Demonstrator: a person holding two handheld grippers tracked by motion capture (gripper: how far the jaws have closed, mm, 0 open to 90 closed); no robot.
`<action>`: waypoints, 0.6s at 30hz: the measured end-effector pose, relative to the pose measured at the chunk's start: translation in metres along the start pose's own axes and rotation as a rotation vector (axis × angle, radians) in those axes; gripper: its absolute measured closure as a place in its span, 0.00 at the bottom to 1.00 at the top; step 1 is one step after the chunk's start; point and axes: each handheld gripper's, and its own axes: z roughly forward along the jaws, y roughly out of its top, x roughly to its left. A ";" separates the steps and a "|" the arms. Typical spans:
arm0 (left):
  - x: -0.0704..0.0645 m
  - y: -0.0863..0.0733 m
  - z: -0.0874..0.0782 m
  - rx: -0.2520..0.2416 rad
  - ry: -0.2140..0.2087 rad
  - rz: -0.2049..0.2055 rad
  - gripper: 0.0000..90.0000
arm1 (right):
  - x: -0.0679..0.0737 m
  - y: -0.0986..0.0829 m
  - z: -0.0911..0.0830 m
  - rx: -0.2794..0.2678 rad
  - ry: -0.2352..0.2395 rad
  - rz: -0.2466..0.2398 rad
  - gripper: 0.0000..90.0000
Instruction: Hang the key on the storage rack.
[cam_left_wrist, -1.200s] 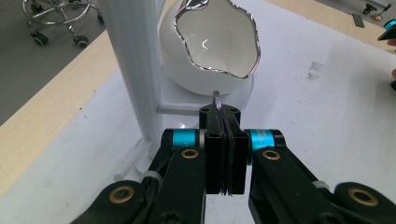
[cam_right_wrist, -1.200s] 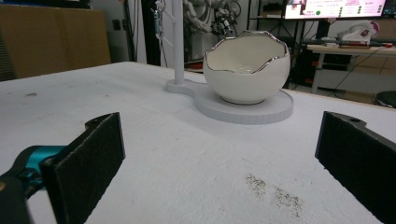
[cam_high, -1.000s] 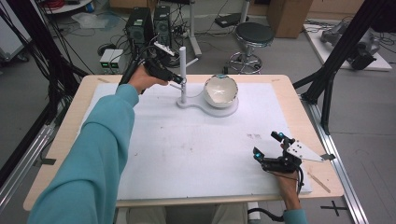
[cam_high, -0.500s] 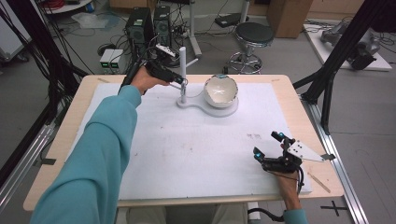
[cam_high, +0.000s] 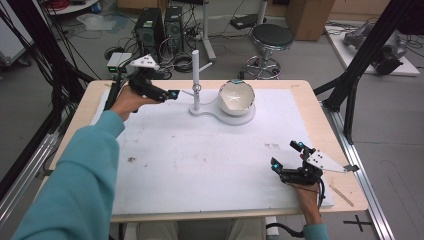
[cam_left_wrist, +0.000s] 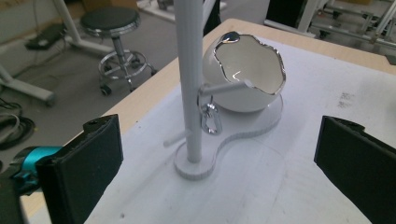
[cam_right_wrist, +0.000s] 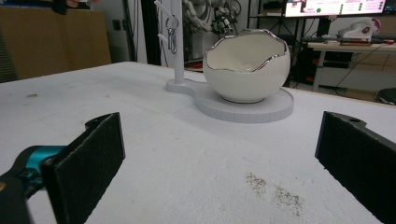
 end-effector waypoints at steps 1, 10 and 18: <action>-0.004 -0.006 -0.010 -0.012 0.008 0.002 0.02 | 0.000 0.000 0.000 0.002 0.001 -0.002 0.01; -0.037 -0.078 -0.067 -0.176 -0.002 0.006 0.02 | 0.000 0.000 0.000 -0.001 0.004 0.018 0.01; -0.063 -0.135 -0.081 -0.266 0.007 -0.037 0.02 | -0.001 0.000 0.000 -0.004 0.001 0.011 0.01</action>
